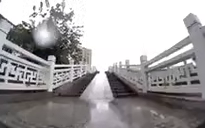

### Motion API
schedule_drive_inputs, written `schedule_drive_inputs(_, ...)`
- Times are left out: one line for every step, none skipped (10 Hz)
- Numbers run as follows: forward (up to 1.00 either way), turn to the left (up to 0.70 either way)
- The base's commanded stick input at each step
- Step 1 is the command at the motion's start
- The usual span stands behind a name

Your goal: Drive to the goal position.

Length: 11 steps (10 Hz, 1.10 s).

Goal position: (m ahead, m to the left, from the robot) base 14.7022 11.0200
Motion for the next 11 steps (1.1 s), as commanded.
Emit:
schedule_drive_inputs(0.60,0.00)
schedule_drive_inputs(0.60,0.00)
schedule_drive_inputs(0.60,0.00)
schedule_drive_inputs(0.60,0.00)
schedule_drive_inputs(0.60,0.00)
schedule_drive_inputs(0.60,0.00)
schedule_drive_inputs(0.60,0.00)
schedule_drive_inputs(0.60,-0.01)
schedule_drive_inputs(0.60,-0.08)
schedule_drive_inputs(0.60,-0.14)
schedule_drive_inputs(0.60,-0.14)
